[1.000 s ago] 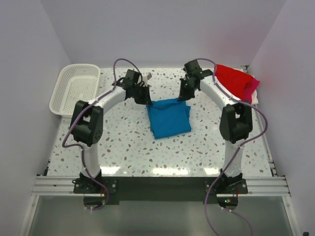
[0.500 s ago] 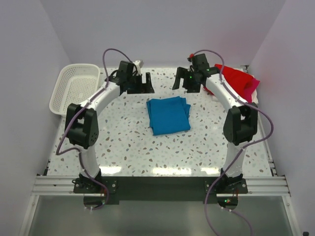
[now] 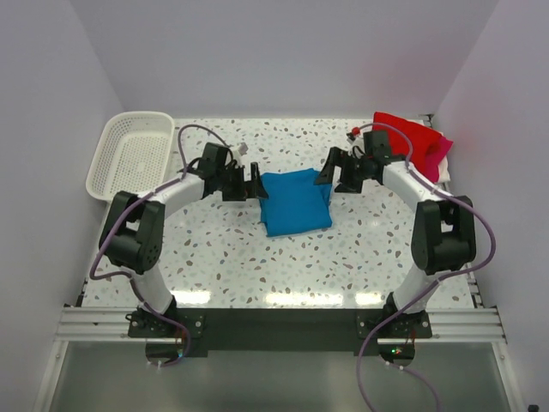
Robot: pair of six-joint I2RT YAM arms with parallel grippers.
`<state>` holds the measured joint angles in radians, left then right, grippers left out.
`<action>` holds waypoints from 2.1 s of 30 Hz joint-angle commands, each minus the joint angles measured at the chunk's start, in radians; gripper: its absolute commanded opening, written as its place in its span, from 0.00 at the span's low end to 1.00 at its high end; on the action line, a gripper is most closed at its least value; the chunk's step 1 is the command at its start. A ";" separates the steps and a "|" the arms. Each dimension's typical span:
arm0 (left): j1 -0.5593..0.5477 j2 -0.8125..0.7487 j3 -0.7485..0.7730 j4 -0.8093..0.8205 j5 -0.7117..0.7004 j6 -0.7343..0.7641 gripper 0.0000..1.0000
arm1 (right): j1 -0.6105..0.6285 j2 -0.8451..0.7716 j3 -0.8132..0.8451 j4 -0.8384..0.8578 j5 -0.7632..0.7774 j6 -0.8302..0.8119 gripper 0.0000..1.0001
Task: Fold and stack the t-shirts
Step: Fold the tshirt, then neatly place the folded tshirt to the corner
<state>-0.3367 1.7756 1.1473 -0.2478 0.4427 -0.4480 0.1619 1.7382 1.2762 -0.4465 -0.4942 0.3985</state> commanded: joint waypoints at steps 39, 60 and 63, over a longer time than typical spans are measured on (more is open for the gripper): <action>-0.087 0.136 -0.159 0.472 0.048 -0.230 1.00 | 0.110 0.248 -0.271 0.469 -0.256 0.002 0.91; -0.116 0.025 -0.242 0.547 -0.018 -0.321 0.98 | 0.260 0.282 -0.276 0.546 0.083 0.178 0.00; -0.101 0.012 -0.212 0.499 -0.033 -0.287 0.99 | 0.258 0.247 -0.264 0.462 0.135 0.130 0.00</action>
<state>-0.4404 1.8374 0.9119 0.2813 0.4232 -0.7559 0.4122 1.9728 1.0336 0.1535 -0.5453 0.5877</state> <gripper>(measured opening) 0.988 0.089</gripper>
